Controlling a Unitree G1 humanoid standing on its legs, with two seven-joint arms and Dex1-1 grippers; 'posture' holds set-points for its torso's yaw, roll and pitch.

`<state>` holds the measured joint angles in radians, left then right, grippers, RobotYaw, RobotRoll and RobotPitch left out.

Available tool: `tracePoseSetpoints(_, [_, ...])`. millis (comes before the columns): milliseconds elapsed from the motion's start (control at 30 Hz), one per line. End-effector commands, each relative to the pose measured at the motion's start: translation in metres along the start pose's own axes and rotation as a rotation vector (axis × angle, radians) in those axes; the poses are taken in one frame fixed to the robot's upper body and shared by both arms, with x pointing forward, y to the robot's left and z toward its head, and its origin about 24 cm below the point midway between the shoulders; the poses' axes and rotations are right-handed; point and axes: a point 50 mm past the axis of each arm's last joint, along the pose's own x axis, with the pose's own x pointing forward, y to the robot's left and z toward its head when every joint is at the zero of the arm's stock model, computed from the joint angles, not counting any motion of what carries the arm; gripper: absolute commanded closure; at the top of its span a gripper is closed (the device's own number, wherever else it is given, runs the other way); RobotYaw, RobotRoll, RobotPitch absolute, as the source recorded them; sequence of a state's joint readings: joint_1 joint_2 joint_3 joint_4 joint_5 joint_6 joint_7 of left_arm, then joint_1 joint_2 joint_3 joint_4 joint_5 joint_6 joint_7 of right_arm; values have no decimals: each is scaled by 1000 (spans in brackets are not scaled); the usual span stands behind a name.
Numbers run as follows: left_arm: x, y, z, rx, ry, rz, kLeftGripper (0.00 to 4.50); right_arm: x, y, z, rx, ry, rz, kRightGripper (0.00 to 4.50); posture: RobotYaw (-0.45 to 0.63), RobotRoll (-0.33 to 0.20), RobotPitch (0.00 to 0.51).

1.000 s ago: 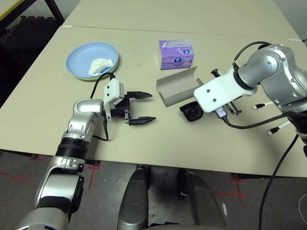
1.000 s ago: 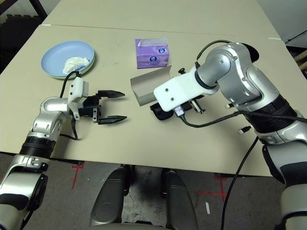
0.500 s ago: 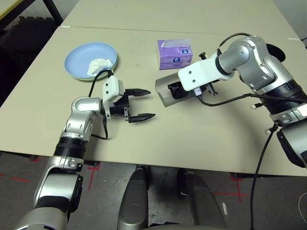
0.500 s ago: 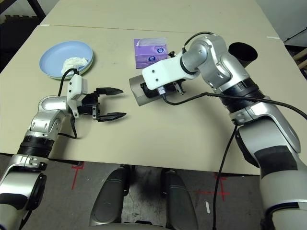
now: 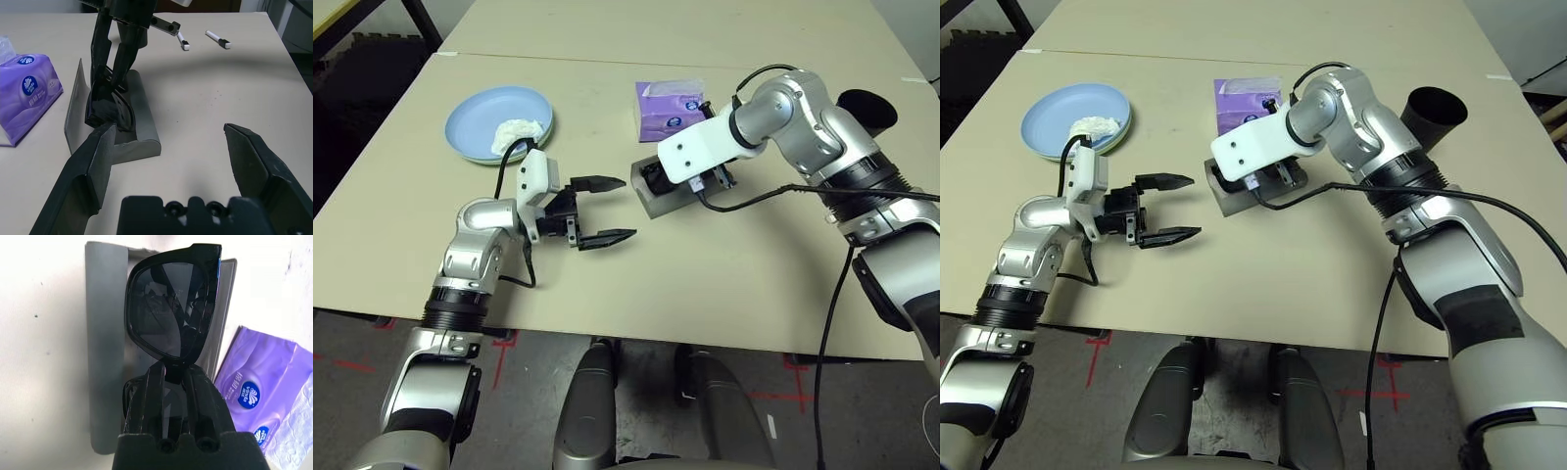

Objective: Organize and tidy the items on the table.

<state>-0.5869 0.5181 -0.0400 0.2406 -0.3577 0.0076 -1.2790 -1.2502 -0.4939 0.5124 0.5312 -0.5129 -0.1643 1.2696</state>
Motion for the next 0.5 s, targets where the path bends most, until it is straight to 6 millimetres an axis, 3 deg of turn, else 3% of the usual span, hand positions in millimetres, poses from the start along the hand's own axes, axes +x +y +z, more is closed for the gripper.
tracePoseSetpoints(33, [0,-5,1,3,1,-9,0,4,2,3,-16,-3,17,3963,267,0,226])
tracePoseSetpoints(500, [-2,-5,1,-6,35,41,0,10,7,-5,0,10,36,3963,279,0,232])
